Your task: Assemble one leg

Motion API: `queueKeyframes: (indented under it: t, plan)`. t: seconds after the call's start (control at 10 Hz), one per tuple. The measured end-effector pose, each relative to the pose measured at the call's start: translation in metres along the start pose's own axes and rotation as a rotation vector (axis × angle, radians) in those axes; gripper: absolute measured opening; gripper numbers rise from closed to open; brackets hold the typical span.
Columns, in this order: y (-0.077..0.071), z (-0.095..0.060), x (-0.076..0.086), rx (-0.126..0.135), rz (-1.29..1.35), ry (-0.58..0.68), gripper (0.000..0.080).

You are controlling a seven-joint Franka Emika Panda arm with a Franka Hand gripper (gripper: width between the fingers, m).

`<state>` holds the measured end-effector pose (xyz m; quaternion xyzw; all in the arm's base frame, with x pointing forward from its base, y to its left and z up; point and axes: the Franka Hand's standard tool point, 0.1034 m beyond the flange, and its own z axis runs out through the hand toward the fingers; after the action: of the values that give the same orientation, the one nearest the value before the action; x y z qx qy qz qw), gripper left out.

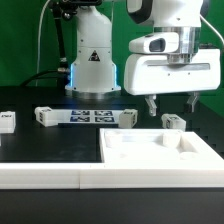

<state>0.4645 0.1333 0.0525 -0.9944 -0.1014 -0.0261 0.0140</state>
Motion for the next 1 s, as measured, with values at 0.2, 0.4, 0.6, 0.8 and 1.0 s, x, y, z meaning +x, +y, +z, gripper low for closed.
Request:
queueKeyframes:
  t: [0.2,0.4,0.6,0.8,1.0]
  plan:
    - [0.001,-0.001,0.002,0.002,0.016,0.003,0.0649]
    - [-0.013,0.006,-0.006,0.01,0.008,-0.004,0.0649]
    - [-0.025,0.01,-0.008,0.018,-0.009,-0.012,0.0649]
    - [-0.025,0.011,-0.015,0.008,-0.019,-0.106,0.0649]
    - [-0.024,0.008,-0.013,-0.007,-0.017,-0.249,0.0649]
